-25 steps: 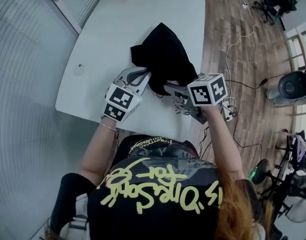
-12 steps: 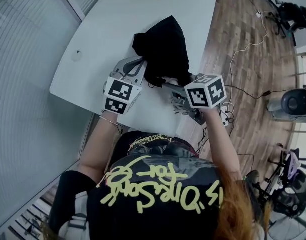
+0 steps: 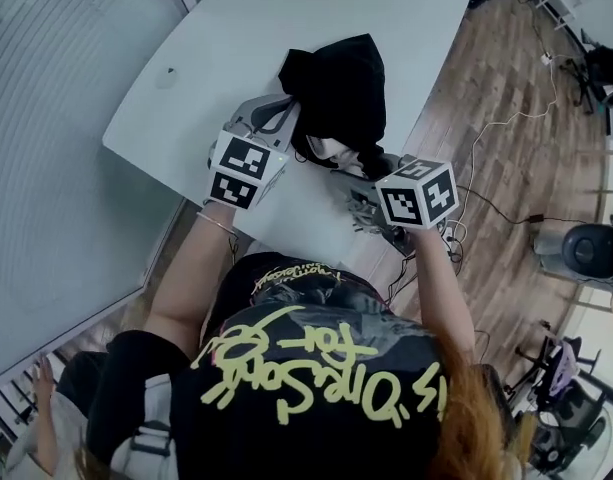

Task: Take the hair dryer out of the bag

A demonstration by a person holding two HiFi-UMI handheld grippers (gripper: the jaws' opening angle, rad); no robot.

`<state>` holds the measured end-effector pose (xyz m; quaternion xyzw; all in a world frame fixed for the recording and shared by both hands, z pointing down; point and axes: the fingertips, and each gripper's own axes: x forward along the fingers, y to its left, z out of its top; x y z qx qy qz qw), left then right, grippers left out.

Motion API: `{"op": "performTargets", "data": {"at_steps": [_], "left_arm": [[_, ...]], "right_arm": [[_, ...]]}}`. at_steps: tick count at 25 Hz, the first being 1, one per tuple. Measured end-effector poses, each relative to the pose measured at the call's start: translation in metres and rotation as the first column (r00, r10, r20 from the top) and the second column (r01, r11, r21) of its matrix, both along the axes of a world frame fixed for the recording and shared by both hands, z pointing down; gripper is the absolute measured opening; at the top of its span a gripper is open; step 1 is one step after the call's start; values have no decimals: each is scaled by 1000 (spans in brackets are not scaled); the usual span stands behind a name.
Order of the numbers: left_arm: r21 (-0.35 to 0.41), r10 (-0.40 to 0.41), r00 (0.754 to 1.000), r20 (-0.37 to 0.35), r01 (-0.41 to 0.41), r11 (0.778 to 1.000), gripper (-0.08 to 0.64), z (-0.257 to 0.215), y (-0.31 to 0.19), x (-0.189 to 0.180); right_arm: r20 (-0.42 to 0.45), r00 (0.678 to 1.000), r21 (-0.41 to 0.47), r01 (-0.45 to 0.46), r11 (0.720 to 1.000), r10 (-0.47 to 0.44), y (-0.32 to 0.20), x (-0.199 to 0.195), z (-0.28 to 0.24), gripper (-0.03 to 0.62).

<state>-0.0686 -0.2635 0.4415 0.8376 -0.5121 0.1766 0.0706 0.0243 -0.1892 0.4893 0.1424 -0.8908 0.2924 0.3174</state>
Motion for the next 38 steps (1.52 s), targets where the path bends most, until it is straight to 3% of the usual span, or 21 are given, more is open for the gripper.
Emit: {"op": "performTargets", "data": {"at_steps": [11, 19, 38], "left_arm": [[3, -60, 998, -6, 60, 998, 2, 4, 1, -10], [11, -90, 996, 12, 90, 996, 2, -15, 20, -4], [12, -95, 994, 60, 94, 995, 2, 4, 16, 9]], "right_arm": [[-35, 981, 66, 193, 979, -191, 25, 2, 5, 187], [-31, 959, 122, 282, 952, -280, 54, 18, -26, 187], [-41, 933, 159, 360, 919, -358, 82, 45, -42, 187]]}}
